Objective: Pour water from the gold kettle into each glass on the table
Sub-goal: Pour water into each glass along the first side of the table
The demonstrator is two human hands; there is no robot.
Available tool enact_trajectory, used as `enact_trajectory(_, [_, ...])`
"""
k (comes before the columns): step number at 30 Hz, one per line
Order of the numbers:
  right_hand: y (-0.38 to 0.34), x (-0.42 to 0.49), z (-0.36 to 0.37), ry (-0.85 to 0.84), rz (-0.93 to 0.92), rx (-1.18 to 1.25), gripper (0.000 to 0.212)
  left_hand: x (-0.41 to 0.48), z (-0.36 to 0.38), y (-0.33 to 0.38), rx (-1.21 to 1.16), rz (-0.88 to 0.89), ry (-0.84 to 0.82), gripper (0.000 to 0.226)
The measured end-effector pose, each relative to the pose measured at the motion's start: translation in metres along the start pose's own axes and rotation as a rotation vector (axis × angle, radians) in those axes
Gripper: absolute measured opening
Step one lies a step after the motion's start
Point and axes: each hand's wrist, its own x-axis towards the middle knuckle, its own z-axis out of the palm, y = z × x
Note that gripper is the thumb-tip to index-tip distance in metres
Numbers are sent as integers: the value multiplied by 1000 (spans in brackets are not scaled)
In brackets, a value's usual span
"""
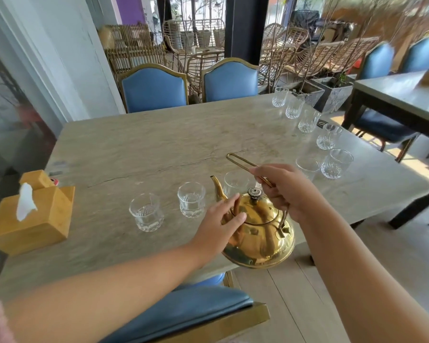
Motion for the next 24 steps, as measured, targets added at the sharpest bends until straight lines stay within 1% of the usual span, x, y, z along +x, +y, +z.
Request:
enact_trajectory(8, [-9, -7, -45, -13, 9, -18, 29, 7, 35, 29, -27, 25, 17, 51])
enact_trajectory(16, [-18, -1, -96, -93, 13, -59, 29, 24, 78, 58, -73, 40, 84, 51])
enact_trajectory(24, [-16, 12, -126, -172, 6, -101, 27, 43, 109, 63, -160, -1, 120, 56])
